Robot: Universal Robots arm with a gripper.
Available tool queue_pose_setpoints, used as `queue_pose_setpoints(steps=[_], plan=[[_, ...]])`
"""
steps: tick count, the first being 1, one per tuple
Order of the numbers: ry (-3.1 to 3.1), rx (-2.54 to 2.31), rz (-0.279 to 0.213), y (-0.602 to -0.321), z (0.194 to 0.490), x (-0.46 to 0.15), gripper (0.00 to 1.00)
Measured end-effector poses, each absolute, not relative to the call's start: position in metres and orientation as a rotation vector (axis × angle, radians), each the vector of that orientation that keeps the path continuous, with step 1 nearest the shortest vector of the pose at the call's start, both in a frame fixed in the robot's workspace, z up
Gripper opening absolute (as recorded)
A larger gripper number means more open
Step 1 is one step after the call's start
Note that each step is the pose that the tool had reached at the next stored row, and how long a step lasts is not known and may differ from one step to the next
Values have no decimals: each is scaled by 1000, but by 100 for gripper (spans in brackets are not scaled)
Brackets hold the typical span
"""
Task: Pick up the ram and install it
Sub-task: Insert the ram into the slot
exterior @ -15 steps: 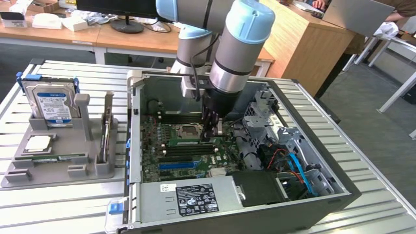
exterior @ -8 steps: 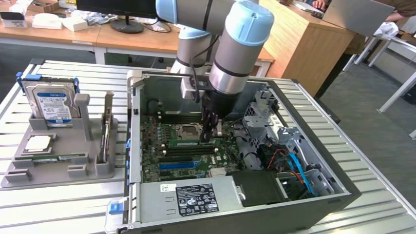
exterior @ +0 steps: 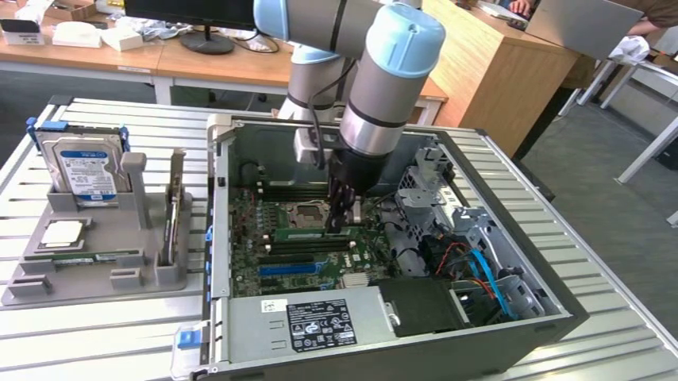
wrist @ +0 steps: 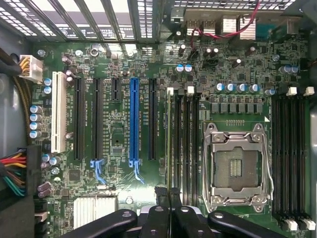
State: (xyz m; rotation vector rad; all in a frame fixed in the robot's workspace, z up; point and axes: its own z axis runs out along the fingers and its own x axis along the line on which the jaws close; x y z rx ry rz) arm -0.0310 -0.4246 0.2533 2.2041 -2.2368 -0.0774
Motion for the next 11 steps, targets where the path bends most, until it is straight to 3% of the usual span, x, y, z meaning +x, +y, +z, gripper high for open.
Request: queue_pose_setpoints(steps=[11], plan=[[-2239, 2203, -77, -424, 251, -31, 11]])
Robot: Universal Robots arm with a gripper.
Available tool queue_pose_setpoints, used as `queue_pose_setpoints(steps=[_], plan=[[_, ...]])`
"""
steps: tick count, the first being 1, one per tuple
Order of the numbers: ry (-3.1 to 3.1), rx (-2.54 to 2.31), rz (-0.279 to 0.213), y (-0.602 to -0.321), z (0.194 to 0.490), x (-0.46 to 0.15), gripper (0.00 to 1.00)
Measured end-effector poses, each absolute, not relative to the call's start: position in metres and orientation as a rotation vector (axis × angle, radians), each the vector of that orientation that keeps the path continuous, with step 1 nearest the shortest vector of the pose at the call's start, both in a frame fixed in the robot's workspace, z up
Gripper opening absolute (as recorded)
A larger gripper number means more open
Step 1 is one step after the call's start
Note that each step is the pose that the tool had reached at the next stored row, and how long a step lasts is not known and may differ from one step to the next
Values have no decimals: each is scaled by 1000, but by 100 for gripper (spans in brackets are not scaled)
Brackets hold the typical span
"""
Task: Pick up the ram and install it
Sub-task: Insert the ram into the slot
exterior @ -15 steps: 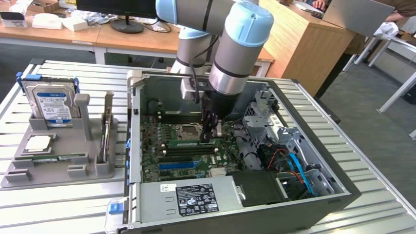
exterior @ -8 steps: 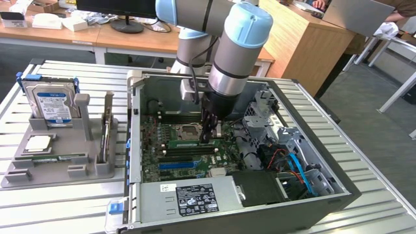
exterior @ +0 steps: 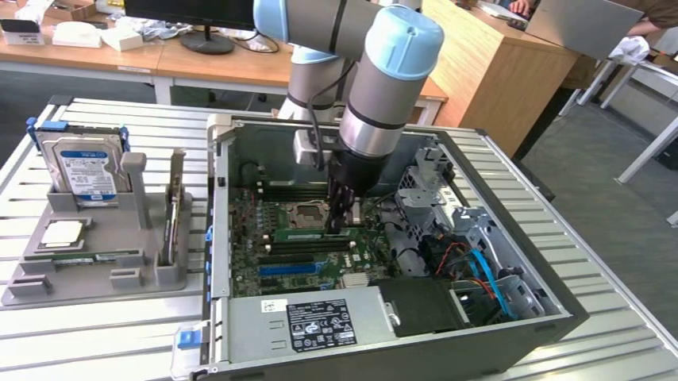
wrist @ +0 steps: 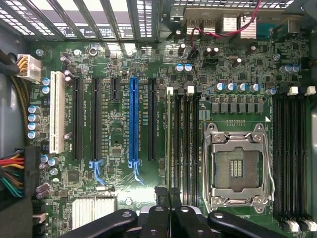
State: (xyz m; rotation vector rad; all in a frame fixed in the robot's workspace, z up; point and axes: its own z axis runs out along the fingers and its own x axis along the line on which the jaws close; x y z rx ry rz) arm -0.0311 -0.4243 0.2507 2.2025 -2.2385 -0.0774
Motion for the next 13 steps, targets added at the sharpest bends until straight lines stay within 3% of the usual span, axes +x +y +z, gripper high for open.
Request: queue_pose_setpoints(steps=[13], plan=[[-2239, 2202, -77, -423, 246, -32, 11]])
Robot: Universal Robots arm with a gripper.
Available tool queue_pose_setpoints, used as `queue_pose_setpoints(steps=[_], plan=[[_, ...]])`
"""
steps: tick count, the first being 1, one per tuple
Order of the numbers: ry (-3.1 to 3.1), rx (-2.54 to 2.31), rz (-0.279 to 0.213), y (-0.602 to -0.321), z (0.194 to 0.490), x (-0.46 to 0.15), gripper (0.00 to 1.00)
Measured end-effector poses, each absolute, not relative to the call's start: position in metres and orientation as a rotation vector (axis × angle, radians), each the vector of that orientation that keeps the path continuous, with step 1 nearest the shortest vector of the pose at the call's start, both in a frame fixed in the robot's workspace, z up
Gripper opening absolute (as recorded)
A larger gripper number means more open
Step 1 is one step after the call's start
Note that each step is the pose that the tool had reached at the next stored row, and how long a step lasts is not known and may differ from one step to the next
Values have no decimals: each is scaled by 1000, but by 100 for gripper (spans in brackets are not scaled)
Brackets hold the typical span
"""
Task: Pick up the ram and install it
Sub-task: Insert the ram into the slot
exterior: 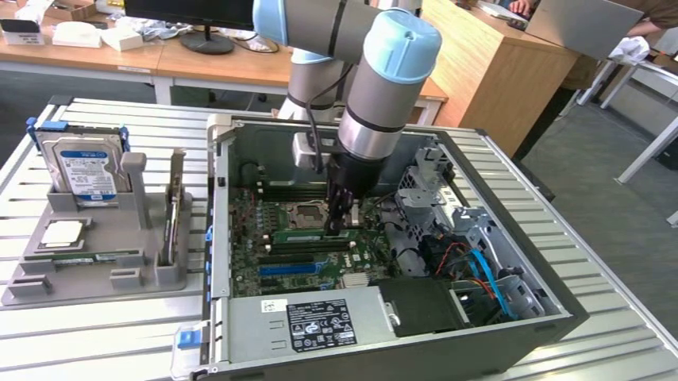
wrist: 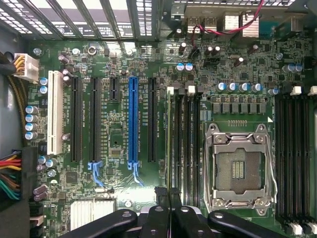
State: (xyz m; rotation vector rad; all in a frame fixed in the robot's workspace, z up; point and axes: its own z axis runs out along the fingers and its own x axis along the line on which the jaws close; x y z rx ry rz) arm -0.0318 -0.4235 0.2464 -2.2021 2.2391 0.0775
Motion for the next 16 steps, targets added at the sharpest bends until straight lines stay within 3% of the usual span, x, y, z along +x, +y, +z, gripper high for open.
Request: queue_pose_setpoints(steps=[16], plan=[[2239, -2202, 76, -422, 242, -32, 11]])
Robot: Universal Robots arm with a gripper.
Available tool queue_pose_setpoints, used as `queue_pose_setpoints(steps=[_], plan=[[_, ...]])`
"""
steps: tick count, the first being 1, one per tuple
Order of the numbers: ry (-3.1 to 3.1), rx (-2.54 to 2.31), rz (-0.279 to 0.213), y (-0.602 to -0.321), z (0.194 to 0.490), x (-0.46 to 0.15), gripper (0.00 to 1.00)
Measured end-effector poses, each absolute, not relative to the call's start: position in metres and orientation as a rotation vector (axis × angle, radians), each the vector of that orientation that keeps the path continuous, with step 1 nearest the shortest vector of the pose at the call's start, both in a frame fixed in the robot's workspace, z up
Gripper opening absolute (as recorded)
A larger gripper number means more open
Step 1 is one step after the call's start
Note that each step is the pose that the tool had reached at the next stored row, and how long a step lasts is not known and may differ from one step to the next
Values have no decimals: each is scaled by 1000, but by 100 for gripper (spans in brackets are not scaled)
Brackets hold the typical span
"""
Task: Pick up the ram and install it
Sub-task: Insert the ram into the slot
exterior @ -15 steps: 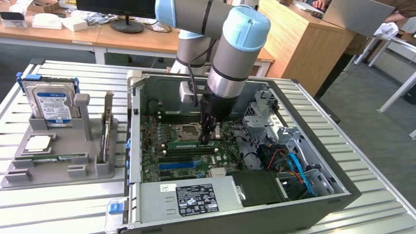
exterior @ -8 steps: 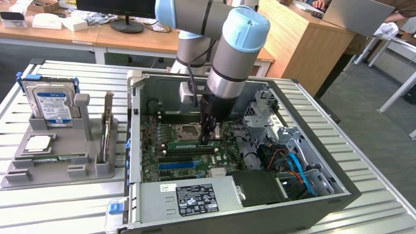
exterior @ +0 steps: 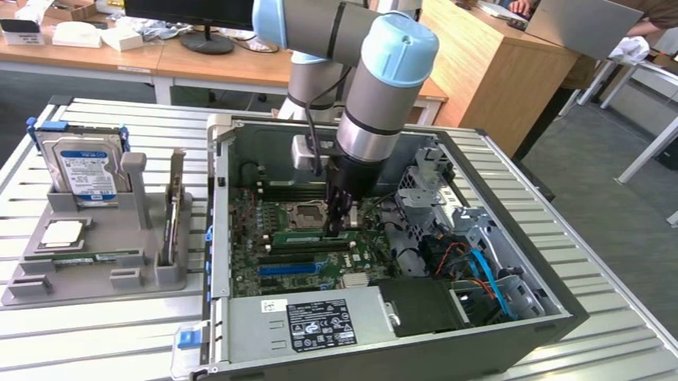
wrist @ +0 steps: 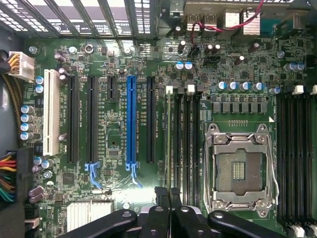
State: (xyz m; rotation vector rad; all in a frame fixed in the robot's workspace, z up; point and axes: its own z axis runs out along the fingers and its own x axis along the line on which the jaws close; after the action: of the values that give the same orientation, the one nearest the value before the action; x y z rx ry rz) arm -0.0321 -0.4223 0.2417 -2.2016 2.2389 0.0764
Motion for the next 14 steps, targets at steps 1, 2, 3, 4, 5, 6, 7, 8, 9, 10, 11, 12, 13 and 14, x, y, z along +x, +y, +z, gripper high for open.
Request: queue_pose_setpoints(steps=[1, 2, 3, 4, 5, 6, 7, 8, 9, 10, 11, 12, 13, 14], plan=[[2239, -2202, 76, -422, 242, -32, 11], [2239, -2202, 76, -421, 241, -32, 11], [2239, -2202, 76, -421, 241, -32, 11], [2239, -2202, 76, -421, 241, -33, 11], [2239, -2202, 76, -421, 241, -33, 11], [2239, -2202, 76, -421, 241, -33, 11], [2239, -2202, 76, -421, 241, -33, 11], [2239, -2202, 76, -421, 240, -33, 11], [2239, -2202, 76, -421, 239, -33, 11], [2239, -2202, 76, -421, 238, -33, 11], [2239, -2202, 76, -421, 238, -33, 11], [2239, -2202, 76, -421, 238, -33, 11], [2239, -2202, 76, -421, 238, -33, 11], [2239, -2202, 76, -421, 238, -33, 11]])
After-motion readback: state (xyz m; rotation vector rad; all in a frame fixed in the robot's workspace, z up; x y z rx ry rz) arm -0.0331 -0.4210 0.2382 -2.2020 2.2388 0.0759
